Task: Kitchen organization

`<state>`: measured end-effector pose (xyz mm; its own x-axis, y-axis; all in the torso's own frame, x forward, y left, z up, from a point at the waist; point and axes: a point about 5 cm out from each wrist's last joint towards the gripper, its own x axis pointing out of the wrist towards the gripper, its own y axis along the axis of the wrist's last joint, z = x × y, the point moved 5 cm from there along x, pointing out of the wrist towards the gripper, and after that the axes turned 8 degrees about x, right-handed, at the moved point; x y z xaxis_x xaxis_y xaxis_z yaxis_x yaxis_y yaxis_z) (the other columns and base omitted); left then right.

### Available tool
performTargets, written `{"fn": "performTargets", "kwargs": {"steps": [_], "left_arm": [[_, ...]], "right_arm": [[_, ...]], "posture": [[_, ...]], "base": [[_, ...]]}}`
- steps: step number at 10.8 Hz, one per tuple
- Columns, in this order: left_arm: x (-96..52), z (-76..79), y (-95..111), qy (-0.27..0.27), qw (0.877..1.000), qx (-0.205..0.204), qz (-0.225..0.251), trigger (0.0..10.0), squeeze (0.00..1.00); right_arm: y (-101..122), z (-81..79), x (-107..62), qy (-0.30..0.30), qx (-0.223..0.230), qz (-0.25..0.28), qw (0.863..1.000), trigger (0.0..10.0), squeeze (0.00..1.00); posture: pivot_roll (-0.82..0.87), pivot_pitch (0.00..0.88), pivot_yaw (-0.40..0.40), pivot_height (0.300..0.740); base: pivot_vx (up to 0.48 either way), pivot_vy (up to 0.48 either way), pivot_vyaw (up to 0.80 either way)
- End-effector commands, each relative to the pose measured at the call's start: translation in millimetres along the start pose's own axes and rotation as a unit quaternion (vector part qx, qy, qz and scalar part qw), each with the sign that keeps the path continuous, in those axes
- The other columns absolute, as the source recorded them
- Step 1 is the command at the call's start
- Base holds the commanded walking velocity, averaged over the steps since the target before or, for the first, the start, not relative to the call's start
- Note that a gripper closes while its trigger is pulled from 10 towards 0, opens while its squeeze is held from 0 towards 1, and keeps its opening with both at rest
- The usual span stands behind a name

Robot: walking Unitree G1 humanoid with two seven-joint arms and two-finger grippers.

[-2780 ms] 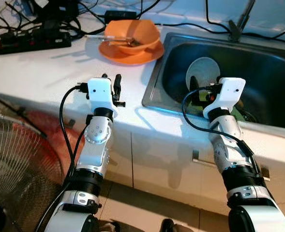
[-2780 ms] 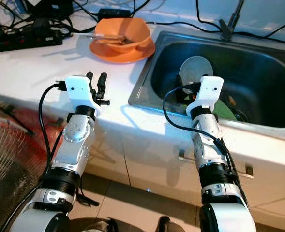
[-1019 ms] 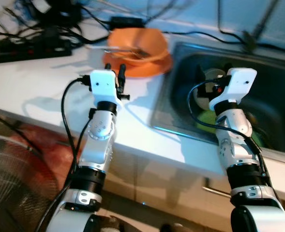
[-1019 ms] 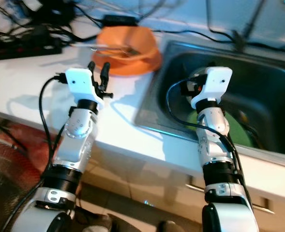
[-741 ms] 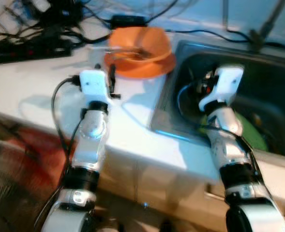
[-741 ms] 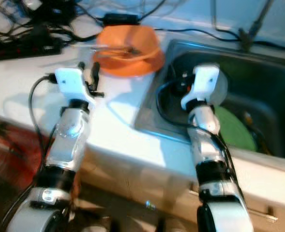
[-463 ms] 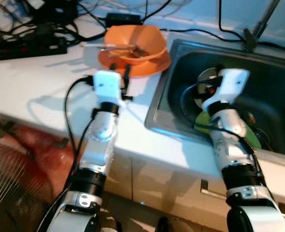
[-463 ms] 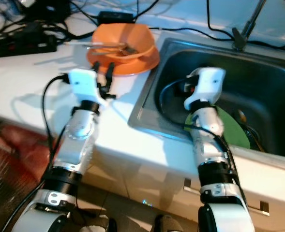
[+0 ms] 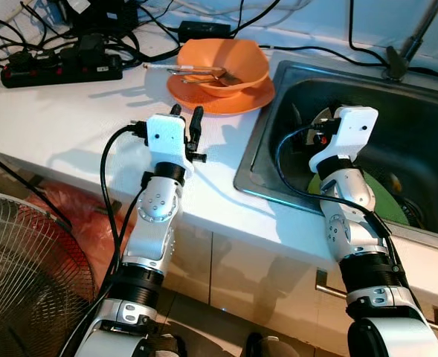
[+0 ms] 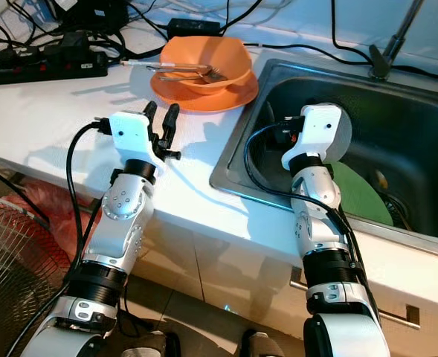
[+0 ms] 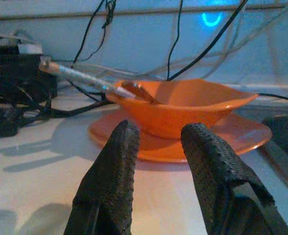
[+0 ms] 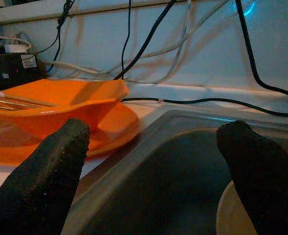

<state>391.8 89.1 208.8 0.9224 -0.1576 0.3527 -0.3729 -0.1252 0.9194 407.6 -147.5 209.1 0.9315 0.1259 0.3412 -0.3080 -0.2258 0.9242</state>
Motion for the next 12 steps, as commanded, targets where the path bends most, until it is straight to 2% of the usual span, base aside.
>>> {"fn": "performTargets", "kwargs": {"steps": [1, 2, 4, 5, 8, 9, 10, 11, 12], "left_arm": [[-1.4, -2.5, -3.9, 0.007, 1.000, -0.013, -0.012, 10.0, 0.00], [-1.0, -9.9, -9.4, 0.029, 0.998, -0.056, -0.029, 10.0, 0.00], [-1.2, -8.6, -9.2, 0.018, 0.998, -0.053, -0.030, 10.0, 0.00], [-2.1, -5.9, -9.1, 0.014, 0.998, -0.057, -0.031, 10.0, 1.00], [2.7, -11.8, -11.8, 0.053, 0.987, -0.140, -0.056, 10.0, 1.00], [14.5, -16.8, 0.4, 0.061, 0.981, -0.175, -0.052, 10.0, 0.00], [24.0, -19.2, 15.7, 0.061, 0.978, -0.195, -0.041, 10.0, 0.00], [31.6, -22.9, 28.7, 0.071, 0.968, -0.240, -0.034, 10.0, 0.00], [37.5, -26.6, 35.0, 0.076, 0.961, -0.264, -0.039, 10.0, 0.00]], "right_arm": [[-6.1, 2.3, -3.7, -0.003, 0.000, -0.011, 1.000, 10.0, 0.00], [-6.2, 1.7, -3.6, -0.001, 0.000, -0.011, 1.000, 10.0, 0.00], [-6.3, 1.7, -3.4, -0.001, 0.000, -0.012, 1.000, 10.0, 0.00], [-6.3, 1.6, -3.2, -0.001, 0.000, -0.012, 1.000, 10.0, 0.00], [-6.6, 0.9, -3.4, 0.001, -0.001, -0.013, 1.000, 10.0, 0.00], [-6.5, 0.7, -3.6, 0.002, -0.001, -0.013, 1.000, 10.0, 0.00], [-6.6, 0.8, -3.7, 0.002, -0.002, -0.013, 1.000, 10.0, 0.00], [-6.4, 0.4, -3.4, 0.002, -0.002, -0.013, 1.000, 10.0, 0.00], [-6.0, -0.4, -2.7, 0.004, -0.002, -0.013, 1.000, 10.0, 0.00]], "posture": [[0.05, 0.148, 0.010, 0.740], [0.05, 0.148, 0.010, 0.740], [0.05, 0.148, 0.007, 0.740], [0.05, 0.148, 0.007, 0.740], [0.05, 0.149, 0.006, 0.740], [0.04, 0.149, 0.007, 0.740], [0.04, 0.149, 0.007, 0.740], [0.05, 0.147, 0.008, 0.740], [0.05, 0.144, 0.009, 0.740]], "base": [[0.000, 0.000, 0.00], [0.000, 0.000, 0.00], [0.000, 0.000, 0.00], [0.000, 0.000, 0.00], [0.000, 0.000, 0.00], [0.000, 0.000, 0.00], [0.000, 0.000, 0.00], [0.000, 0.000, 0.00], [0.000, 0.000, 0.00]]}}
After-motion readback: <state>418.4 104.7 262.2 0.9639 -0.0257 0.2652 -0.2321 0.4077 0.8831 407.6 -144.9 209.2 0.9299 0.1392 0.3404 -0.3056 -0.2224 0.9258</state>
